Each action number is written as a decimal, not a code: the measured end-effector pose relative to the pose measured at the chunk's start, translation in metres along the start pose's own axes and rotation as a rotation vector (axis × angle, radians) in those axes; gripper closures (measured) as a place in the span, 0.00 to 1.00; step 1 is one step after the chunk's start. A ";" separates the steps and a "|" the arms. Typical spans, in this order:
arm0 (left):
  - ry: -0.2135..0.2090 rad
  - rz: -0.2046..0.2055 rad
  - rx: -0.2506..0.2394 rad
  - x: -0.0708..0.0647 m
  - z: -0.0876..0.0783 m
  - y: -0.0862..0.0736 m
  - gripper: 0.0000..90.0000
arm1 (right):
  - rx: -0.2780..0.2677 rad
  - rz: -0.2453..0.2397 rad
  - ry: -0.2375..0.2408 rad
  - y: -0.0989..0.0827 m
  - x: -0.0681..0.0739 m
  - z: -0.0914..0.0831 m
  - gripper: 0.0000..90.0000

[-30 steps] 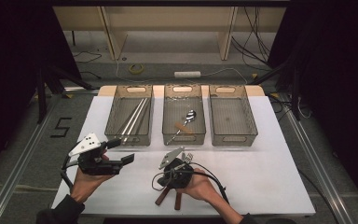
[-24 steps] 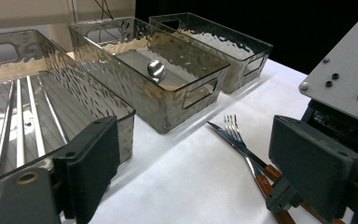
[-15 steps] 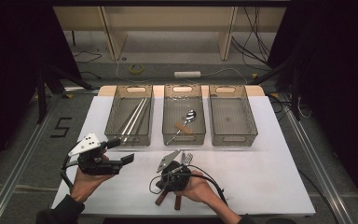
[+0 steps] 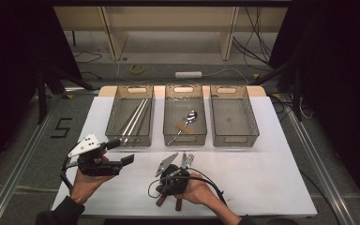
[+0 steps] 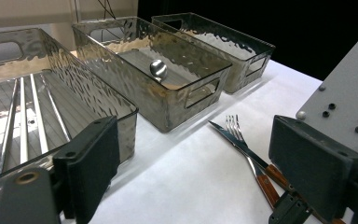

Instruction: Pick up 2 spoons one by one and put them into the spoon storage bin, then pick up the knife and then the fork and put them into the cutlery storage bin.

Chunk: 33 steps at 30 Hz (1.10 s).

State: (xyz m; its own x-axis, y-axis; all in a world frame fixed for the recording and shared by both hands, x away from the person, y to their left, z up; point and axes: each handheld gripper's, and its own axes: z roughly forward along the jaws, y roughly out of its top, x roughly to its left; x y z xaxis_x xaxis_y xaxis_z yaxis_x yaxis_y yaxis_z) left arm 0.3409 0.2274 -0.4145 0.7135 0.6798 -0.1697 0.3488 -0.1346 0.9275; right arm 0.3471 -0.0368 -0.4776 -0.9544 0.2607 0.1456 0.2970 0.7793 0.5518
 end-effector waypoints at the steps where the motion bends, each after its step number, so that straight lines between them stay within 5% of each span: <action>1: 0.000 0.000 0.000 0.000 0.000 0.000 0.18 | 0.004 0.002 0.001 0.000 0.000 0.000 1.00; 33: -0.002 0.005 0.003 0.000 0.000 0.000 0.18 | 0.134 -0.016 0.053 -0.018 0.000 -0.017 1.00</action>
State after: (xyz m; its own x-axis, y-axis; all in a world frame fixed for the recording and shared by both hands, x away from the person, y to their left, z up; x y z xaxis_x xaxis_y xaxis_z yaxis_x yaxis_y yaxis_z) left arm 0.3415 0.2273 -0.4149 0.7167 0.6774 -0.1658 0.3469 -0.1400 0.9274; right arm 0.3415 -0.0610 -0.4738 -0.9581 0.2206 0.1825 0.2802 0.8532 0.4400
